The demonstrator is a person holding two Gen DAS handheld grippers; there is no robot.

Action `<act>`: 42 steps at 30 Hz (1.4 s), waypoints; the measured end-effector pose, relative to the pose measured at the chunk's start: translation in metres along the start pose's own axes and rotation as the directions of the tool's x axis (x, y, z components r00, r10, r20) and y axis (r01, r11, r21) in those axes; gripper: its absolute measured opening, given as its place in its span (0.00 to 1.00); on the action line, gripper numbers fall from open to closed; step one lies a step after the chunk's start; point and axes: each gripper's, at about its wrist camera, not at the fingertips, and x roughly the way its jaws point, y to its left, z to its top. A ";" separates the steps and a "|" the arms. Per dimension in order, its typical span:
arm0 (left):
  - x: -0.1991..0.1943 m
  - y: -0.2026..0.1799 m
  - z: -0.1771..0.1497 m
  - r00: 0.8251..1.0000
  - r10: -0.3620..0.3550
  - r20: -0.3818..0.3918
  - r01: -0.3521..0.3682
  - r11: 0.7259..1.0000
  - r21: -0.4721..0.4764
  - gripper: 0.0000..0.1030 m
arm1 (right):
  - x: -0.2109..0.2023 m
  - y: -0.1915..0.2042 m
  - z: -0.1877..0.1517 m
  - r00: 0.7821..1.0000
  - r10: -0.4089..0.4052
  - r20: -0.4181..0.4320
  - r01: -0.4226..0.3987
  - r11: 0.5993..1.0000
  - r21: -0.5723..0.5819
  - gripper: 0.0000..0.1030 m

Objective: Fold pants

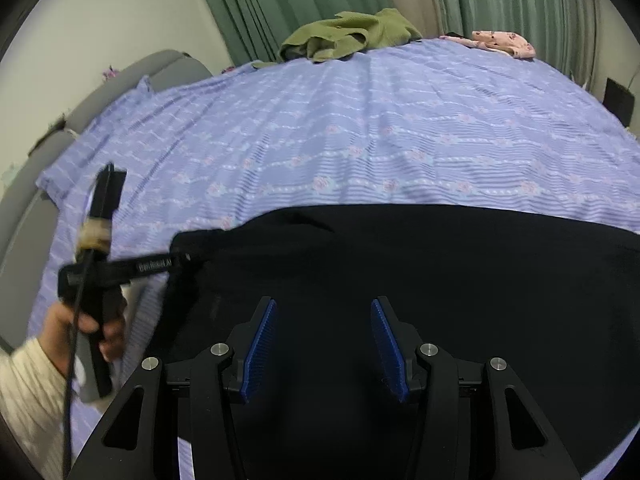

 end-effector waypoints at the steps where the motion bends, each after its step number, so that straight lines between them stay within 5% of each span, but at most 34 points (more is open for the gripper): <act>1: -0.004 -0.004 0.002 1.000 0.028 0.006 -0.029 0.999 0.024 0.48 | -0.001 0.001 -0.001 1.000 -0.010 -0.009 0.009 1.000 -0.013 0.49; 3: -0.020 -0.013 0.004 0.996 0.070 0.054 -0.073 0.995 0.068 0.50 | -0.008 0.001 -0.003 1.000 -0.016 -0.019 0.016 1.000 -0.026 0.50; 5: -0.043 -0.018 0.003 0.989 0.096 0.115 -0.105 0.991 0.077 0.68 | -0.020 -0.003 -0.005 1.000 -0.011 -0.009 0.011 1.000 -0.026 0.55; 7: -0.070 -0.028 -0.004 0.985 0.083 0.154 -0.097 0.991 0.087 0.70 | -0.033 -0.009 -0.008 1.000 -0.018 0.004 0.018 0.999 -0.031 0.64; 11: -0.125 -0.064 -0.045 0.979 0.042 0.198 -0.074 0.984 0.160 0.73 | -0.073 -0.027 -0.021 1.000 0.023 0.021 -0.022 0.998 -0.052 0.65; 16: -0.159 -0.101 -0.109 0.982 0.002 0.188 -0.029 0.989 0.142 0.79 | -0.123 -0.055 -0.055 0.998 0.056 -0.009 -0.056 0.993 -0.102 0.65; 21: -0.155 -0.143 -0.168 0.992 -0.002 0.123 -0.012 0.994 0.110 0.79 | -0.149 -0.086 -0.103 0.993 0.058 -0.103 -0.071 0.990 -0.122 0.65; 28: -0.131 -0.183 -0.220 0.999 0.030 0.018 -0.031 0.997 0.065 0.78 | -0.136 -0.118 -0.140 0.978 0.109 -0.179 -0.125 0.989 -0.078 0.65; 38: -0.106 -0.169 -0.229 0.998 0.036 -0.057 -0.039 0.999 -0.039 0.78 | -0.057 -0.102 -0.151 0.935 0.185 -0.302 -0.230 0.966 -0.118 0.62; 42: -0.108 -0.158 -0.223 0.998 0.038 -0.040 -0.041 0.997 -0.069 0.78 | -0.064 -0.091 -0.131 0.954 0.182 -0.237 -0.227 0.957 -0.180 0.59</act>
